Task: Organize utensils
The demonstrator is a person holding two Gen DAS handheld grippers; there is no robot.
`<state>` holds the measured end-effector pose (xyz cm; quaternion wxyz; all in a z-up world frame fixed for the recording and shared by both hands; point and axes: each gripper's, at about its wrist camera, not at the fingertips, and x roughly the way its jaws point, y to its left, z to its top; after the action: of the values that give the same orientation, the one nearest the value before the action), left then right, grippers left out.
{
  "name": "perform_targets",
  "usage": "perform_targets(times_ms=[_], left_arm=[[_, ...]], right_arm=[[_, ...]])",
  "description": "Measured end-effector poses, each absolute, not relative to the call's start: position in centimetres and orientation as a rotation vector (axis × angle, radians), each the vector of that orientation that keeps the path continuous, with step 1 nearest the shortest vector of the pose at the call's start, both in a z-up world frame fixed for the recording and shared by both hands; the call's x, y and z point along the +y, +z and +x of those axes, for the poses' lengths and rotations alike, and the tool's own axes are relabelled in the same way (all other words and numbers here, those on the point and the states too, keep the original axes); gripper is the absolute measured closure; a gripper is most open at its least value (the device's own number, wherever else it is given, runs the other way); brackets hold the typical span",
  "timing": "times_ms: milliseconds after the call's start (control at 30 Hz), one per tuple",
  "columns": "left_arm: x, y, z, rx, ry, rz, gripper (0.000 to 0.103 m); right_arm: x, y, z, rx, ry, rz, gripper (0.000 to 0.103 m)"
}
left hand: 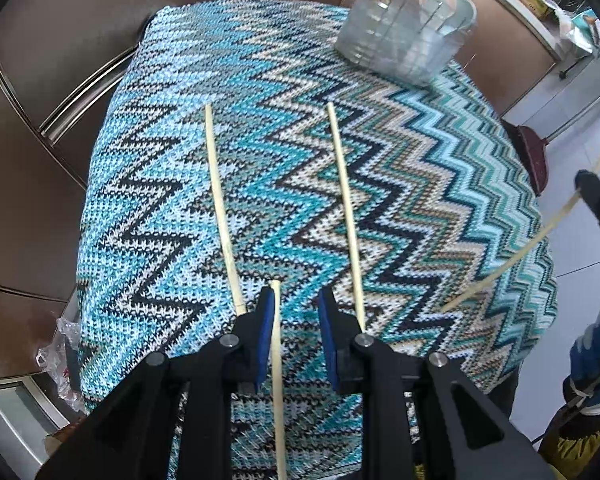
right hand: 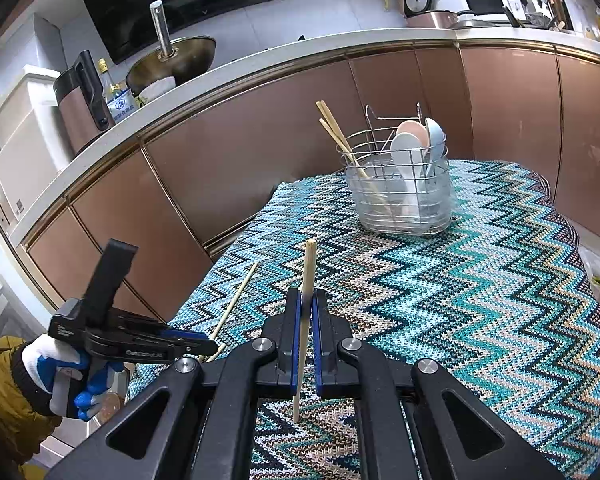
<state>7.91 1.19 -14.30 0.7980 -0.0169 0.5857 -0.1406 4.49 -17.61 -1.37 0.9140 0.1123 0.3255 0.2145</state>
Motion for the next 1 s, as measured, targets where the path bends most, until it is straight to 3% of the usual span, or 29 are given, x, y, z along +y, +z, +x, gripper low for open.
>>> perform_targets(times_ms=[333,500,1000], left_arm=[[0.7,-16.6,8.7,1.314,-0.279,0.009,0.089],[0.9,-16.8,8.9,1.315,-0.279,-0.012,0.098],[2.1,-13.0,4.6,1.216,-0.323,-0.039,0.098]], right_arm=[[-17.3,-1.4,4.7,0.671,0.452,0.230,0.098],[-17.4,-1.5,4.7,0.672,0.452,0.230,0.098],[-16.7,-0.2,3.2,0.644,0.464,0.187,0.098]])
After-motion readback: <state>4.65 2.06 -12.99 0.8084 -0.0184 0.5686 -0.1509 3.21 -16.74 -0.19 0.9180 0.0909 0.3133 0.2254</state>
